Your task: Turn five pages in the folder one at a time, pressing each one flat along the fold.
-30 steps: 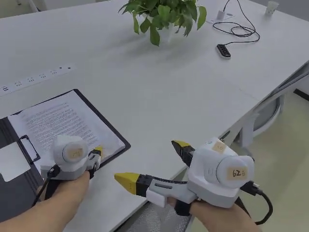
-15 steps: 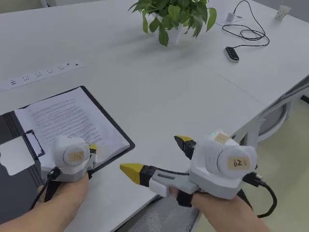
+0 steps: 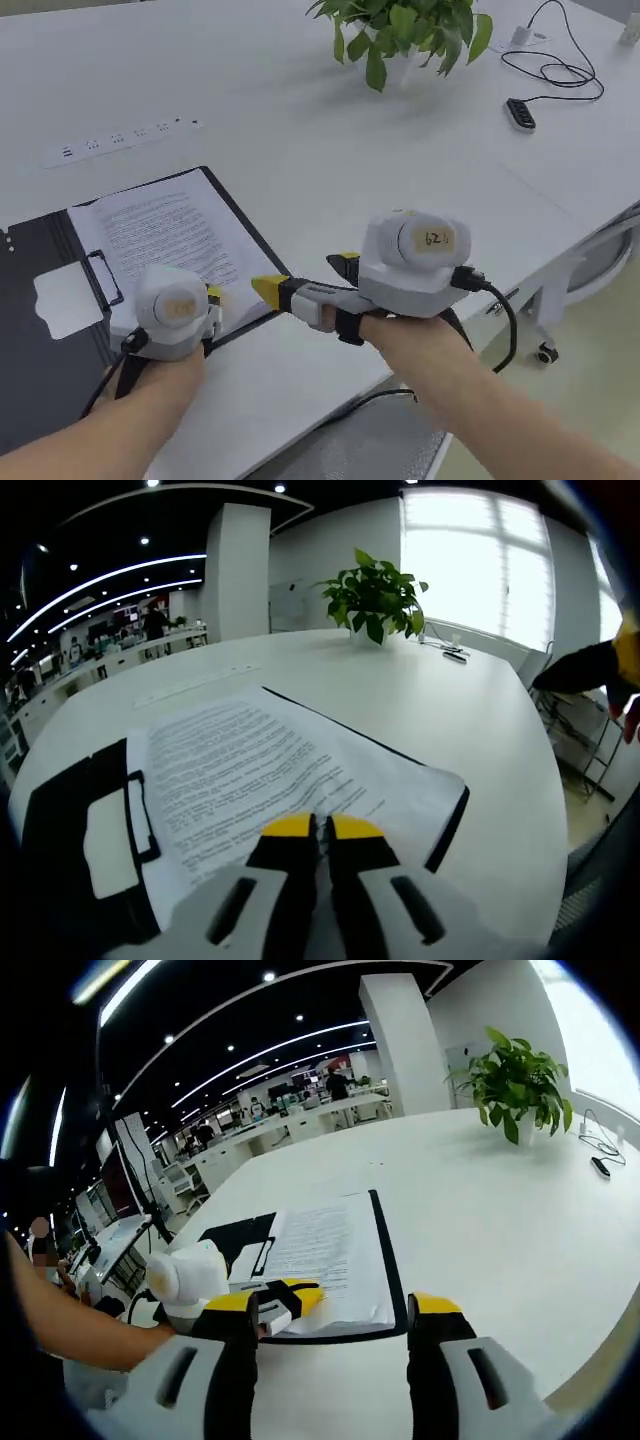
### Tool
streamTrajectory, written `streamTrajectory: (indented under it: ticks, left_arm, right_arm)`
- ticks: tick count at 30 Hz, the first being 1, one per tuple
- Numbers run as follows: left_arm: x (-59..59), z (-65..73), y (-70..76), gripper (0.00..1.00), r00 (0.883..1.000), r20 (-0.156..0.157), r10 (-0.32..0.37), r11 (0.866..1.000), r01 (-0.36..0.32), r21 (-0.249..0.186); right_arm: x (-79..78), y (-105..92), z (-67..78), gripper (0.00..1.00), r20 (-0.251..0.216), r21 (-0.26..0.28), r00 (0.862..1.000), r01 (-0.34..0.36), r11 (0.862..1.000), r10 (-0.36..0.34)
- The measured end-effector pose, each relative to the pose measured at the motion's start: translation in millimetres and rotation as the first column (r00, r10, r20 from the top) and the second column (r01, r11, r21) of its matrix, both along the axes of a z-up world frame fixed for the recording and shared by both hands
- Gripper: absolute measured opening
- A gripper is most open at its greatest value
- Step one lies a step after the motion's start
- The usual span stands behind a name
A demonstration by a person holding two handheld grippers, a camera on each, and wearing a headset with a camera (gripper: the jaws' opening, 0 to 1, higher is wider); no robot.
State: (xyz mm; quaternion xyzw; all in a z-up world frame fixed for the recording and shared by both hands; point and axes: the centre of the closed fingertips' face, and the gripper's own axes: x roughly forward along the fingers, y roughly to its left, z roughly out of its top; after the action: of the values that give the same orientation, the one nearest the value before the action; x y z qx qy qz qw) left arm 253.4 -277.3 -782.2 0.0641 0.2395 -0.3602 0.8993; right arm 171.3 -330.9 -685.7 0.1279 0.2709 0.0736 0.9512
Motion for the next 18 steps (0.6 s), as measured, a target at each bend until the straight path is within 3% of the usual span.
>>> streamTrajectory:
  ticks: [9,18]
  left_arm:
    - [-0.1,-0.2,0.1,0.02,1.000,-0.017,0.010,1.000,-0.010,-0.013]
    - [0.1,0.0,0.7,0.02,1.000,-0.020,0.022,1.000,-0.022,-0.018]
  right_arm:
    - [14.2,-3.2,-54.0,0.38,-0.129,0.008,0.992,0.014,1.000,-0.013]
    - [27.7,-5.3,-79.1,0.27,-0.176,-0.011,0.984,0.011,1.000,-0.012]
